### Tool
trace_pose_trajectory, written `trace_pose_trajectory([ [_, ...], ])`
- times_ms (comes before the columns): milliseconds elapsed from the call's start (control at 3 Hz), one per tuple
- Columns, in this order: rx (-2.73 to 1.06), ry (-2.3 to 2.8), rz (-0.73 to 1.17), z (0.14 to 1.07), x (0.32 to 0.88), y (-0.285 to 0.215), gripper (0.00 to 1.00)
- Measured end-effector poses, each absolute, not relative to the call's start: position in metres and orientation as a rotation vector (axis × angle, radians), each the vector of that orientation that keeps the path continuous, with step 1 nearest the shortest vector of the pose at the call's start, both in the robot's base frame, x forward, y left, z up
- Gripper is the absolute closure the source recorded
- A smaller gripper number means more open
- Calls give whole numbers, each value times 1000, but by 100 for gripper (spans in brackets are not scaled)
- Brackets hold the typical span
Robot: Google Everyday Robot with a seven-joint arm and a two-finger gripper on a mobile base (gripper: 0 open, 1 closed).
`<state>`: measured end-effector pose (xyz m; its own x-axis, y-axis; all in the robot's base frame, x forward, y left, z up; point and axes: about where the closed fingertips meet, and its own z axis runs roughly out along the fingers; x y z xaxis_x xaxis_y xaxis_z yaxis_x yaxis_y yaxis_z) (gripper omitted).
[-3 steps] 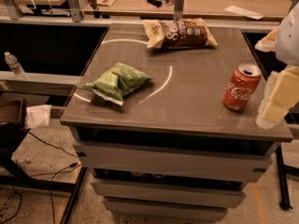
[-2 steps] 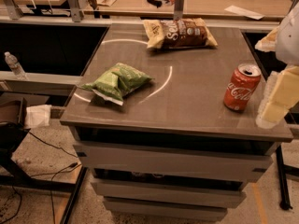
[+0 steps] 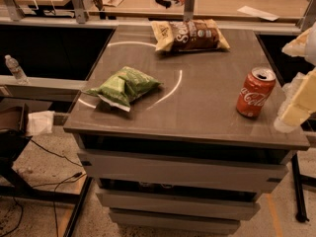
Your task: Move coke can near green jalapeno chip bag
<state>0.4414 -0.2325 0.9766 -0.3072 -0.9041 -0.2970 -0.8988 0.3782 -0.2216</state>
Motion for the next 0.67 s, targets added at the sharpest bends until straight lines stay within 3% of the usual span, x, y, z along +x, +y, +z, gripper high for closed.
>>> trace_pose_trajectory([
  [667, -1191, 2287, 236, 950, 433, -274, 0],
])
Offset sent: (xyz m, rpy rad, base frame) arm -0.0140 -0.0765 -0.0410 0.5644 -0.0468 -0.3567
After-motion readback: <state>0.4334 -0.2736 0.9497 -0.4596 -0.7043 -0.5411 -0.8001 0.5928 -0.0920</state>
